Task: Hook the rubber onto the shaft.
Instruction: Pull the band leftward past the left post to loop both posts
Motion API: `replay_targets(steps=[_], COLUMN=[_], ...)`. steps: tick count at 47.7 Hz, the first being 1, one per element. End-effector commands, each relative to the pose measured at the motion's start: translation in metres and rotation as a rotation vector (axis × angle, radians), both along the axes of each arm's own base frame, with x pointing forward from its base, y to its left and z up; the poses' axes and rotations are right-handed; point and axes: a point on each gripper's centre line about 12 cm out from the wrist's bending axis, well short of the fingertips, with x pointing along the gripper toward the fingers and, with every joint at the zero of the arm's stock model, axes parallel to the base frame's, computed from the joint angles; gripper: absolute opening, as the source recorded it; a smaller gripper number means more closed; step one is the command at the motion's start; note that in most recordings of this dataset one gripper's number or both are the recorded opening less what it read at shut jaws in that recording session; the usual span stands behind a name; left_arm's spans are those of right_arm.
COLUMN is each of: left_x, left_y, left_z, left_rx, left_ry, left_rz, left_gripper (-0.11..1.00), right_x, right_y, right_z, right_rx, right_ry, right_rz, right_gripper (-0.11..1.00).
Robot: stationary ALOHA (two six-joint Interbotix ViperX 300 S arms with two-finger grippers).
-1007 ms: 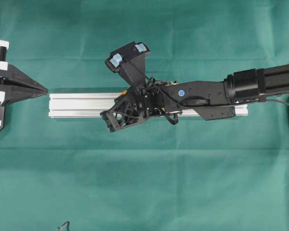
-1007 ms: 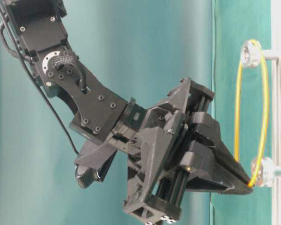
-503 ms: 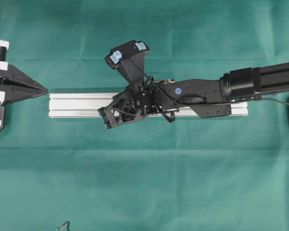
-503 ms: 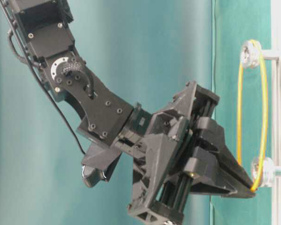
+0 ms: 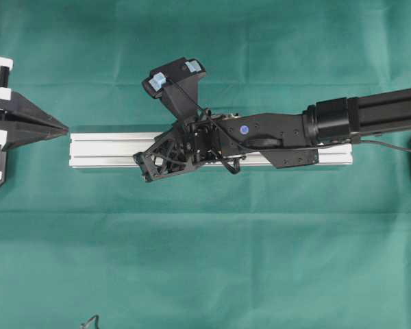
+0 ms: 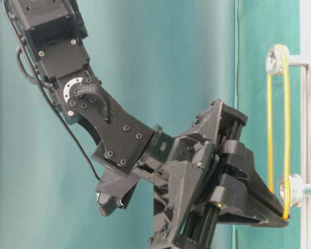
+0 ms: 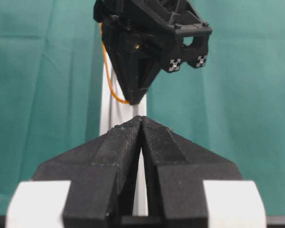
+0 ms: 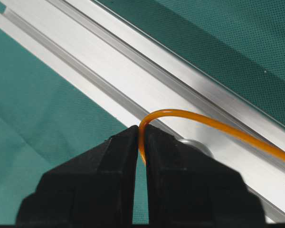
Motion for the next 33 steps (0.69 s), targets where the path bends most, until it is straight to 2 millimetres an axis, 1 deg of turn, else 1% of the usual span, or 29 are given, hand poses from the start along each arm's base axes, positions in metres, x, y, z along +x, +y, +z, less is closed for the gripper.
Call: replay_targets(steps=[1, 16, 33], left_x=[0.003, 0.003, 0.003], left_y=[0.0, -0.001, -0.001], left_z=[0.011, 0.011, 0.011], left_rx=[0.003, 0.003, 0.003], left_ry=[-0.028, -0.026, -0.028], left_rz=[-0.002, -0.003, -0.003], left_gripper=[0.0, 0.0, 0.0], right_x=[0.005, 0.006, 0.004], right_y=[0.001, 0.01, 0.019], right_z=[0.018, 0.003, 0.001], right_rx=[0.011, 0.063, 0.086], right_ry=[-0.041, -0.01, 0.014], right_rz=[-0.005, -0.014, -0.012], right_gripper=[0.08, 0.08, 0.08])
